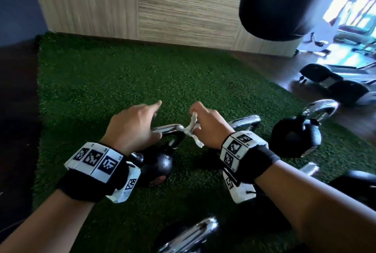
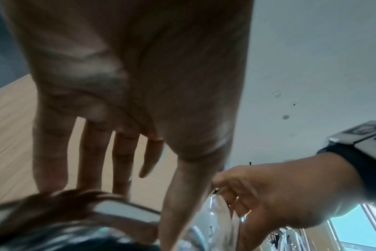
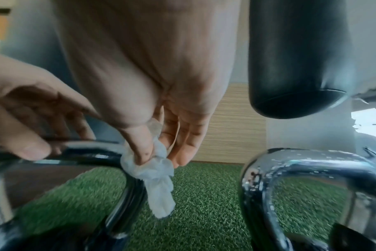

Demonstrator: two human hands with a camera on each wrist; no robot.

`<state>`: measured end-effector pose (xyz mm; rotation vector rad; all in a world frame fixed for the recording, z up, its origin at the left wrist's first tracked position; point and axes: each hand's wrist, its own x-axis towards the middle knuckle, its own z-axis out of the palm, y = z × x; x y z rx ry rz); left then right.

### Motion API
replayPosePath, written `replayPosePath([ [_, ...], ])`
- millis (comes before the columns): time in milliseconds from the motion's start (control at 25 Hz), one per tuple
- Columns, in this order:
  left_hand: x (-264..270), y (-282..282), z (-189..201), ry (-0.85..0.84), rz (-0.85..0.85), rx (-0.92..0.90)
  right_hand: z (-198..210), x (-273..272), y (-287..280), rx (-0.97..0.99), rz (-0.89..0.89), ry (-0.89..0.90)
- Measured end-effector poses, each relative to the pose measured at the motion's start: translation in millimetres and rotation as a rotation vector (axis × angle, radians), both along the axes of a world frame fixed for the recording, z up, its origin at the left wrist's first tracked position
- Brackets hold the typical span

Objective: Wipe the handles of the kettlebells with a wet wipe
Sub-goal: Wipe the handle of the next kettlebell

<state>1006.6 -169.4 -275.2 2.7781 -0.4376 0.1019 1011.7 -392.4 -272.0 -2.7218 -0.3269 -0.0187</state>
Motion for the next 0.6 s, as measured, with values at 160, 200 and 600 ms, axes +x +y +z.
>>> replayPosePath([
  [160, 1.5, -53.4, 24.5, -0.076, -0.124, -0.039, 30.8, 0.2, -57.3, -0.075, -0.051, -0.15],
  [200, 1.2, -65.8, 29.5, -0.051, -0.134, -0.032, 39.4, 0.0, -71.7, -0.125, -0.057, -0.153],
  [600, 19.7, -138.0, 63.7, 0.331, -0.07, 0.506, 75.2, -1.9, -178.8, -0.099, -0.032, -0.176],
])
